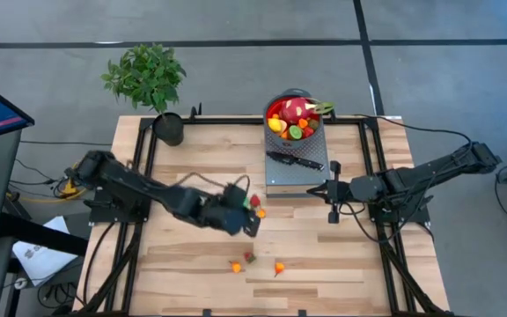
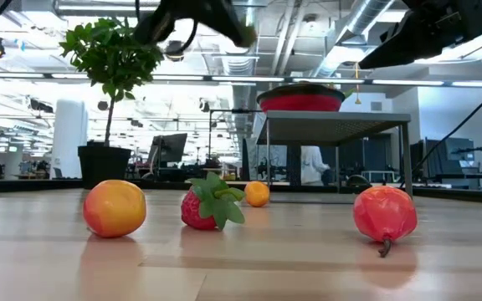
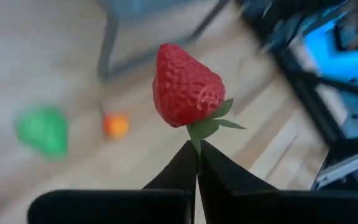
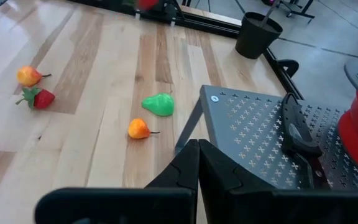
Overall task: Pick & Place Fruit
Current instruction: Put the strawberry into the red colander on the shelf
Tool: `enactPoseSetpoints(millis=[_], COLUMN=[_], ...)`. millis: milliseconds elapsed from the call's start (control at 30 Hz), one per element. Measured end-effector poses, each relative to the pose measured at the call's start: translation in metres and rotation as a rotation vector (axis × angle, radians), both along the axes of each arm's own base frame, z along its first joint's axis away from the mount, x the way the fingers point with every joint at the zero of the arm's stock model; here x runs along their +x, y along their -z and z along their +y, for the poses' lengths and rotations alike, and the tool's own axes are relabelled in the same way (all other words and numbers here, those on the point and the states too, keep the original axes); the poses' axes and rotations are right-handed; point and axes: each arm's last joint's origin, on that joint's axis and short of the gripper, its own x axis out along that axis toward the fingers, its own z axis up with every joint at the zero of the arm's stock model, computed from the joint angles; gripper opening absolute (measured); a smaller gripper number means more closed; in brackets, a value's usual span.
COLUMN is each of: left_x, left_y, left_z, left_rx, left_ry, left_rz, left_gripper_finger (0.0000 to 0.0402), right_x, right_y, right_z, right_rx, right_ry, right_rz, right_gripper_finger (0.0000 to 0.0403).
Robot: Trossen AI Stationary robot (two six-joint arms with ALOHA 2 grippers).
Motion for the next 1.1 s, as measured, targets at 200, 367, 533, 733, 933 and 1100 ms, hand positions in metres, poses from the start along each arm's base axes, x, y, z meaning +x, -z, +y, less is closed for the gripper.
enactPoseSetpoints(millis=[200, 367, 533, 733, 933, 1100], left_x=[-0.012, -0.013, -0.008, 0.001, 0.011, 0.015], left_y=[-0.040, -0.052, -0.054, -0.059, -0.065, -0.065], left_z=[0.024, 0.041, 0.064, 0.098, 0.120, 0.126], left_rx=[0.211, 0.357, 0.450, 0.459, 0.463, 0.477], left_ry=[0.031, 0.037, 0.020, 0.088, 0.135, 0.137], left_rz=[-0.093, -0.099, -0.064, -0.089, -0.188, -0.212], left_gripper_finger=[0.0001, 0.0001, 0.0001, 0.0001, 0.0002, 0.0002], right_x=[0.001, 0.002, 0.004, 0.007, 0.008, 0.008], right_y=[0.000, -0.001, -0.002, -0.008, -0.008, -0.010], right_z=[-0.006, -0.010, -0.014, -0.022, -0.026, -0.025], right_rx=[0.003, 0.011, 0.016, 0.020, 0.005, 0.004], right_ry=[0.035, 0.065, 0.087, 0.131, 0.143, 0.141], right_rz=[-0.005, -0.009, -0.028, -0.086, -0.089, -0.107], right_gripper_finger=[0.0000, 0.0000, 0.0000, 0.0000, 0.0000, 0.0000])
